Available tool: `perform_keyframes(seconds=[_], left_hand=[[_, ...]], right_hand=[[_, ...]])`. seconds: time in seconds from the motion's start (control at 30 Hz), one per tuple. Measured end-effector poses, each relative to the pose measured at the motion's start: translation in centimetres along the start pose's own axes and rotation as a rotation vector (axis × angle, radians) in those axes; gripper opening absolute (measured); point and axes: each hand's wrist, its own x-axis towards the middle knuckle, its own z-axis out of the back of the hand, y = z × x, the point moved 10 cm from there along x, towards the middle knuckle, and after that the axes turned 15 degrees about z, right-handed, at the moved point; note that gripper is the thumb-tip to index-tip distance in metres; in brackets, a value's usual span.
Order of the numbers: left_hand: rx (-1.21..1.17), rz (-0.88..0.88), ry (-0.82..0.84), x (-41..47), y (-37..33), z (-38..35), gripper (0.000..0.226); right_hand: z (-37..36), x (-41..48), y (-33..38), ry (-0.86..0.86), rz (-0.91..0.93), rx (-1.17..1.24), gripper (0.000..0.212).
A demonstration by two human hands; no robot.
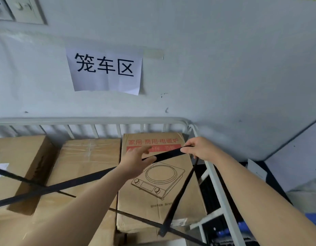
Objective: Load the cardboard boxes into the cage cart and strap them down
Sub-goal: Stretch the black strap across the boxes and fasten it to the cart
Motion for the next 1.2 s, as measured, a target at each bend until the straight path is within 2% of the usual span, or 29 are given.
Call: perform_keyframes(seconds=[0.07, 0.1, 0.2, 0.33, 0.43, 0.57, 0.67, 0.8, 1.0, 1.2], left_hand=[[0.032, 0.036, 0.184, 1.7, -2.1, -3.5, 0.024], [0.037, 0.033, 0.208, 2.5, -3.3, -4.6, 0.019], [0.058, 0.036, 0.194, 5.4, -6.3, -6.6, 0.032], [0.051, 0.040, 0.245, 9.5, -8.9, -9.0, 0.025], [0.099, 0.048, 0.183, 13.2, -9.8, -10.0, 0.026], [0.093, 0.168, 0.007, 18.2, -8.1, -9.3, 0.025], [0.102, 0.204, -0.018, 21.5, -7.7, -10.4, 0.025], [0.070, 0.161, 0.124, 25.4, -9.9, -15.0, 0.026], [0.110, 0.097, 0.282, 29.3, -11.4, -20.2, 0.031], [-0.111, 0.158, 0.429, 31.1, -10.8, -24.0, 0.021]], right_hand=[[1.0, 1.0, -1.4, 0.020, 0.015, 0.056, 0.011], [1.6, 1.4, -2.2, 0.030, 0.020, 0.079, 0.012], [3.4, 2.5, -5.1, 0.050, 0.031, 0.143, 0.010], [5.1, 4.0, -8.9, 0.034, 0.027, 0.239, 0.007], [5.5, 5.5, -11.8, -0.001, 0.015, 0.255, 0.008], [7.8, 7.1, -18.1, -0.241, -0.106, 0.291, 0.015], [8.1, 7.5, -22.8, -0.325, -0.231, 0.358, 0.018], [6.1, 8.3, -27.0, -0.321, -0.362, 0.513, 0.024], [2.7, 10.2, -30.3, -0.413, -0.484, 0.896, 0.030], [-0.2, 12.6, -30.6, -0.356, -0.499, 1.189, 0.047]])
